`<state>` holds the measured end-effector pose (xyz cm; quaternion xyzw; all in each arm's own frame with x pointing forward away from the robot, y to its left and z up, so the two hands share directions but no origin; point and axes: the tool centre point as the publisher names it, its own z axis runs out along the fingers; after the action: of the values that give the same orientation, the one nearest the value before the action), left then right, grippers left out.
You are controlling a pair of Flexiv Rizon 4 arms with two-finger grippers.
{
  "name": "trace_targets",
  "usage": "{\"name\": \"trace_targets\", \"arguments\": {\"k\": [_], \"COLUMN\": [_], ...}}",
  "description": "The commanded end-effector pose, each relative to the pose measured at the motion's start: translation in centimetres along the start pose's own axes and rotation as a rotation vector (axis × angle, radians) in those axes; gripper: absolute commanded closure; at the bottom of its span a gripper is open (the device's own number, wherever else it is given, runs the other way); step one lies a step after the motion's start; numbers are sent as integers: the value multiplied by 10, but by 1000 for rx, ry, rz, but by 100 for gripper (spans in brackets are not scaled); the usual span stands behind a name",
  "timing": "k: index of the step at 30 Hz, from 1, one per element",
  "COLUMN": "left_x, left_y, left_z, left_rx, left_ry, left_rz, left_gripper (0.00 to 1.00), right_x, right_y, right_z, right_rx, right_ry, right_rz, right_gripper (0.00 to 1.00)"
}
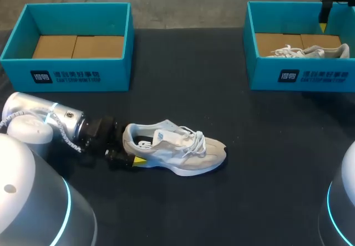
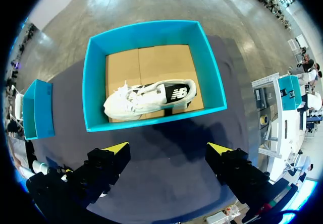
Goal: Take the shoe out of the shoebox, open the shoe tongue, remove and reinsert the insole, then place the shoe into the shoebox
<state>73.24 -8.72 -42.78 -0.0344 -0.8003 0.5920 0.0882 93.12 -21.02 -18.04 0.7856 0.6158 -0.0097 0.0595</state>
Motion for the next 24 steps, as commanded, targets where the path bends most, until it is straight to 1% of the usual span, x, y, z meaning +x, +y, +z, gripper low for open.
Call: {"name": "trace_targets", "arguments": {"k": [1,4,5,7,13,15,18,19,20,22,23,24], "left_x": [1,1,1,1,1,1,1,1,1,1,1,1], "left_y": [-1,-1,-1,-1,-1,-1,-1,-1,-1,-1,-1,-1], "left_z": [1,1,1,1,1,1,1,1,1,1,1,1], "left_rx": [-3,-3,-3,-3,-3,-3,-3,-3,-3,-3,-3,-3], "left_ry": [-1,-1,-1,-1,-1,-1,-1,-1,-1,-1,-1,-1], "left_rz": [0,0,0,0,0,0,0,0,0,0,0,0], "left_gripper": [100,100,100,100,100,100,100,100,100,100,100,100], "right_x": [0,1,0,1,14,27,41,41,49,63,66,75], "right_y": [0,-2,-6,-10,-30,-44,-58,-58,-65,-74,-76,-82], "right_z": [-4,-7,-9,-12,-19,-21,-22,-22,-22,-22,-22,-21], "right_rx": [0,-5,-10,-10,-29,-38,-46,-46,-52,-57,-59,-61], "right_ry": [0,-2,13,5,25,19,-1,-1,-4,-29,-35,-52], "right_rz": [15,27,43,70,73,81,105,105,117,133,135,141], "right_gripper": [0,0,0,0,0,0,0,0,0,0,0,0]}}
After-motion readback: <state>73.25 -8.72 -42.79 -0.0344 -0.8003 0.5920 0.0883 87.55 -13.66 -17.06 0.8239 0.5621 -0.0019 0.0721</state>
